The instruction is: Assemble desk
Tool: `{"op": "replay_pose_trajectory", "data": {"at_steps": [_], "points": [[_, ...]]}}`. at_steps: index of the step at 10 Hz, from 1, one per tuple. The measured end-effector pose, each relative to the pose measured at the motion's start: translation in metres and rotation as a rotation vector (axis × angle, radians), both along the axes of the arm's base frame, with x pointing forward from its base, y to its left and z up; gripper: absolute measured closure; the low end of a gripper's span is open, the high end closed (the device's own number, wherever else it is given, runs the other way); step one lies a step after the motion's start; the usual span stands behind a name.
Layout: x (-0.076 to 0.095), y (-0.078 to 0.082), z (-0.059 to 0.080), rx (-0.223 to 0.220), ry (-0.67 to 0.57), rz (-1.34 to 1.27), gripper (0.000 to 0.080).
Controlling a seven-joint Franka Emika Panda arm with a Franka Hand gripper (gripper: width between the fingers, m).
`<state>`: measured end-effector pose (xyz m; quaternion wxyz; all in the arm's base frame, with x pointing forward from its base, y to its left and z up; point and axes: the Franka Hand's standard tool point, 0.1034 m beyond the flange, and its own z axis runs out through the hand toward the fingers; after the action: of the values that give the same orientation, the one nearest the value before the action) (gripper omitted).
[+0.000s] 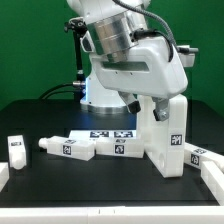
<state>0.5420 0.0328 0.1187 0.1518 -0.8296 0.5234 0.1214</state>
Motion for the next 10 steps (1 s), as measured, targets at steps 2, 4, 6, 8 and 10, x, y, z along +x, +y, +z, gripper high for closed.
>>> {"op": "replay_pose_trajectory", "data": {"at_steps": [2, 4, 6, 8, 10], "points": [[0.009, 0.004, -0.004, 0.150, 0.075, -0.098, 0.0151], [0.016, 0.007, -0.006, 0.214, 0.124, -0.084, 0.0151], [0.008, -0.003, -0.012, 0.304, 0.185, -0.067, 0.0151], [0.002, -0.009, -0.020, 0.377, 0.240, -0.083, 0.0151], [-0.002, 0.001, -0.043, 0.487, 0.313, -0.198, 0.0151]]}}
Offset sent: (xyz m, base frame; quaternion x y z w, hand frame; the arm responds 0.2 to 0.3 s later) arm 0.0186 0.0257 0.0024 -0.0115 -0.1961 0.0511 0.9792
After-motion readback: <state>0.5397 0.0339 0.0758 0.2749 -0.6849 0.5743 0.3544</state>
